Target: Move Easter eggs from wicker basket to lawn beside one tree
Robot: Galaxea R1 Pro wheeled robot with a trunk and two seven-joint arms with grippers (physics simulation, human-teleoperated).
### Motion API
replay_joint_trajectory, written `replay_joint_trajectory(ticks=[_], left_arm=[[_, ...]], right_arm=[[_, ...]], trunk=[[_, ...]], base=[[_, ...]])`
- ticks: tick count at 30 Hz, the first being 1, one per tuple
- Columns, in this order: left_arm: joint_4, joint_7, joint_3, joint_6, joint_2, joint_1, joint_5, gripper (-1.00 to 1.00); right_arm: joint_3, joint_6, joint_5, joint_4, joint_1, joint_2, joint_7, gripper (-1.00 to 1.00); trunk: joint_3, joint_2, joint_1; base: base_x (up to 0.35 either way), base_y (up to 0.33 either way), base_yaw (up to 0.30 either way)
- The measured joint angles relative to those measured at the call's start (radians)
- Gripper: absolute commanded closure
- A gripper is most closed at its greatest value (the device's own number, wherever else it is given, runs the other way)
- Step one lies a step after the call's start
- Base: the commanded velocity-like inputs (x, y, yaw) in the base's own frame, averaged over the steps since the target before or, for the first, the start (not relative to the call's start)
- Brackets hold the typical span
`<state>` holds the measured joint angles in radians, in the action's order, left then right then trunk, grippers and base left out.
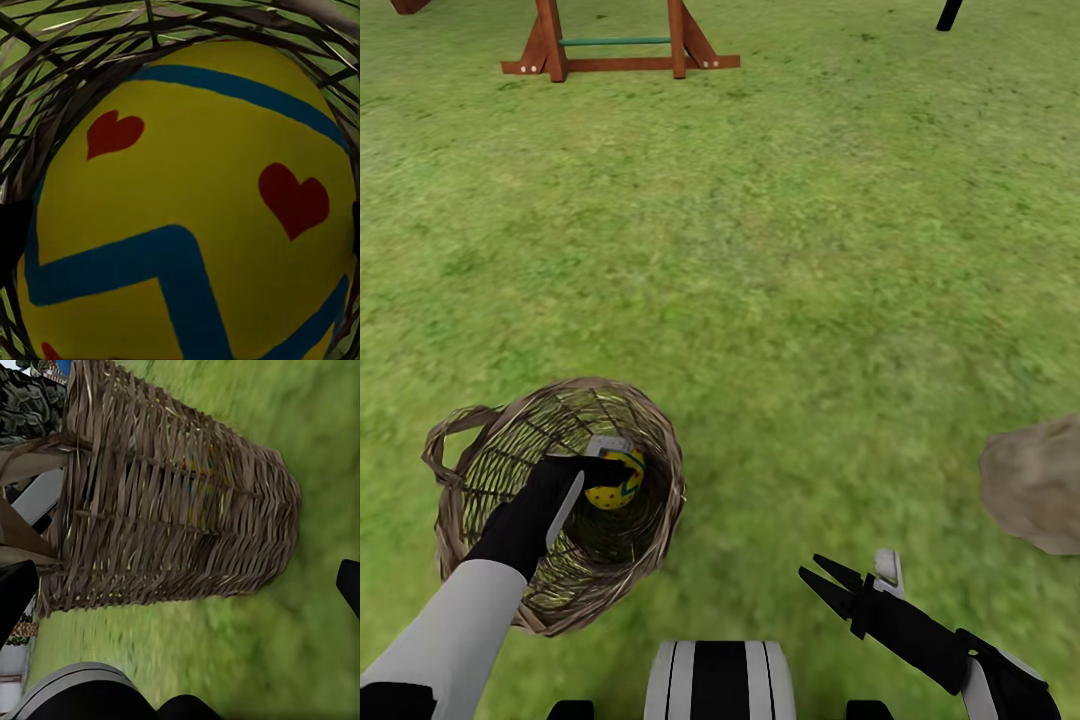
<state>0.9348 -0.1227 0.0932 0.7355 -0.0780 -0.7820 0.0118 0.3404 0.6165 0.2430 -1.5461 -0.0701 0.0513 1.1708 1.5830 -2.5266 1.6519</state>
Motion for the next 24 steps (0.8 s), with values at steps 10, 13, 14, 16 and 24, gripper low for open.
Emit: replay_joint_trajectory(ticks=[10, 13, 14, 16, 24], left_arm=[[0.008, 0.001, 0.0, 0.009, 0.003, -0.001, 0.005, -1.0], [0.007, 0.002, 0.0, 0.007, 0.002, -0.001, 0.003, 1.0], [0.006, 0.002, 0.0, 0.006, 0.002, -0.001, 0.001, 1.0], [0.007, 0.002, 0.0, 0.008, 0.001, -0.001, 0.001, 1.0], [0.008, 0.003, 0.0, 0.009, 0.003, -0.001, 0.003, 1.0]], right_arm=[[0.0, 0.0, 0.0, 0.0, 0.0, 0.0, 0.0, -1.0], [0.0, 0.0, 0.0, 0.0, 0.0, 0.0, 0.0, -1.0], [0.0, 0.0, 0.0, 0.0, 0.0, 0.0, 0.0, -1.0], [0.0, 0.0, 0.0, 0.0, 0.0, 0.0, 0.0, -1.0], [0.0, 0.0, 0.0, 0.0, 0.0, 0.0, 0.0, -1.0]], trunk=[[0.004, 0.0, 0.0], [0.004, 0.0, 0.0], [0.004, 0.0, 0.0], [0.004, 0.0, 0.0], [0.004, 0.0, 0.0]], base=[[0.0, 0.0, 0.0], [0.0, 0.0, 0.0], [0.0, 0.0, 0.0], [0.0, 0.0, 0.0], [0.0, 0.0, 0.0]])
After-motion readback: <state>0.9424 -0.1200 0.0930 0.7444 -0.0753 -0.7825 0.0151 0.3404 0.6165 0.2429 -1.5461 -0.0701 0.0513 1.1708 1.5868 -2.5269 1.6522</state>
